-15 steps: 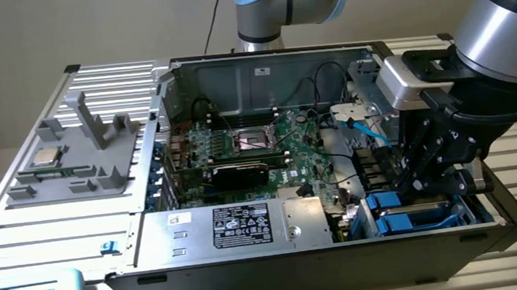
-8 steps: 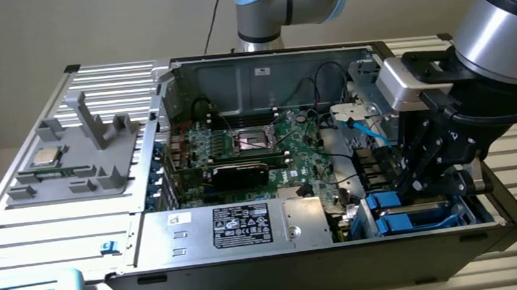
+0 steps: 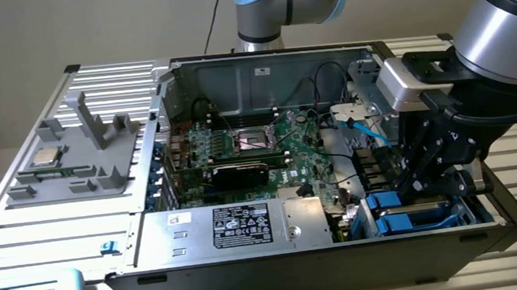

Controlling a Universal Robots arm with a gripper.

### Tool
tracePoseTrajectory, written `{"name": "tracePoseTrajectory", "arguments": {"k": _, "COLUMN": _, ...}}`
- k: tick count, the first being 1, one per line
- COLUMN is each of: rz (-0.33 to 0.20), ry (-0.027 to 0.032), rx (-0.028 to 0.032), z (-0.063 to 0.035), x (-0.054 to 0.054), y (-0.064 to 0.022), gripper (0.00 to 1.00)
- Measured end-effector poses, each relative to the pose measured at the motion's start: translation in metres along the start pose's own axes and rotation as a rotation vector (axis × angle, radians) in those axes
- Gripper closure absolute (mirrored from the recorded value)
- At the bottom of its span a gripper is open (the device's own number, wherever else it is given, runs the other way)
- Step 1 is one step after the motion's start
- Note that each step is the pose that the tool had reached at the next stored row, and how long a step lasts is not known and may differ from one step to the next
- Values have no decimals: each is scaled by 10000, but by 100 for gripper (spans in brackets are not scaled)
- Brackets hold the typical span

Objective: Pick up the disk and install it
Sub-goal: 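Insert the first disk wire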

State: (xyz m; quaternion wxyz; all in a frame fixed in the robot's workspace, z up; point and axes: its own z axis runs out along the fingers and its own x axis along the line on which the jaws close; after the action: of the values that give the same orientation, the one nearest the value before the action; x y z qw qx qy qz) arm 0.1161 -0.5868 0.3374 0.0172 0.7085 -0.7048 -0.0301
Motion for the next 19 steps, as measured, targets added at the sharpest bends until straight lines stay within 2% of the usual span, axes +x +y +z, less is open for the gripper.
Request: {"name": "tracePoseTrajectory", "arguments": {"k": 19, "rz": 0, "ry": 1, "rx": 0, "z": 29, "x": 11, "y": -9, "gripper": 84}}
